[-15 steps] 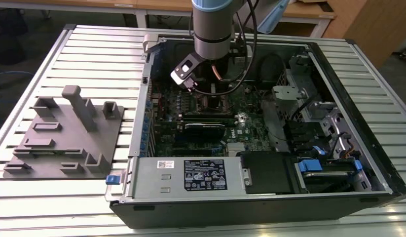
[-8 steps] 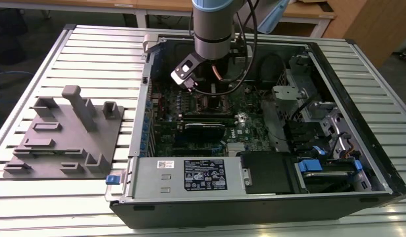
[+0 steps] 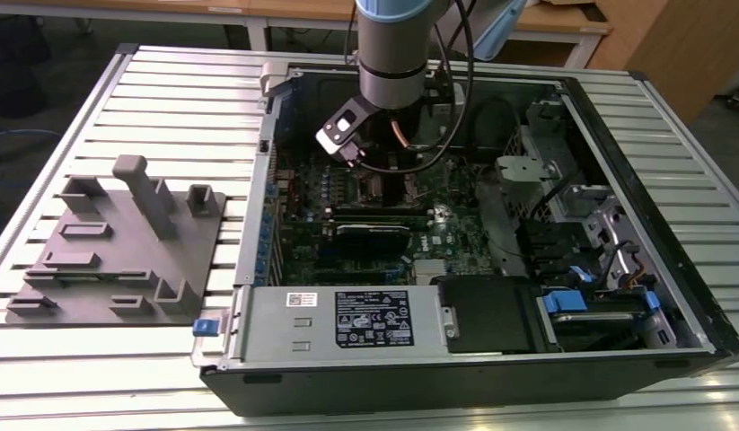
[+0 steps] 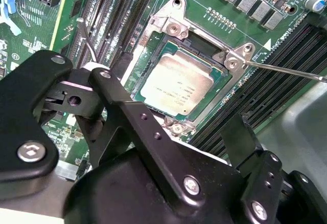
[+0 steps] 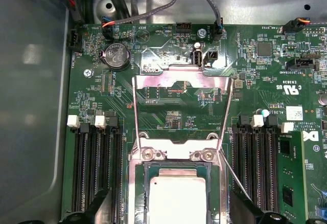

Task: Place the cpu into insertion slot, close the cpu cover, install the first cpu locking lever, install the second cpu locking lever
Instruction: 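Place the cpu into insertion slot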

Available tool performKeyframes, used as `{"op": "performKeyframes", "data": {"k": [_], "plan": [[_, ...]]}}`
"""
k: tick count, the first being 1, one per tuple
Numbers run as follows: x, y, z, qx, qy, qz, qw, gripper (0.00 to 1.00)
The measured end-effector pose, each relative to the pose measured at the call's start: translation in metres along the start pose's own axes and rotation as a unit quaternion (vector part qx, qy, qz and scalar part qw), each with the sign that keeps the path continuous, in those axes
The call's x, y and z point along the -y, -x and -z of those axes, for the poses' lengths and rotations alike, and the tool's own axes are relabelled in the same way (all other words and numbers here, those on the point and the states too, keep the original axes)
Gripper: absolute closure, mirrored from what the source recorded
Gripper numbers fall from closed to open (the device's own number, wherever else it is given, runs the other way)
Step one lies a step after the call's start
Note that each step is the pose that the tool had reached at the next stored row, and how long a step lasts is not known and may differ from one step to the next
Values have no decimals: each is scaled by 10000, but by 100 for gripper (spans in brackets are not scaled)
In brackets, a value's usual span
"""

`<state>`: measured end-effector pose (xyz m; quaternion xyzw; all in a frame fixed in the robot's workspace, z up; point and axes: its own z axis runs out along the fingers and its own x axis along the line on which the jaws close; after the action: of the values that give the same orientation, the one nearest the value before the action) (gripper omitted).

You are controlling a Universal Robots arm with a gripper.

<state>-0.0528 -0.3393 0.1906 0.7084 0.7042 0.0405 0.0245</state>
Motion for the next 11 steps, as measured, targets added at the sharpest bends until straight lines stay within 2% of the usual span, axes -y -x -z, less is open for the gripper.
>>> {"op": "performKeyframes", "data": {"k": [11], "plan": [[-7, 0, -1, 0, -1, 0, 10000, 1]]}}
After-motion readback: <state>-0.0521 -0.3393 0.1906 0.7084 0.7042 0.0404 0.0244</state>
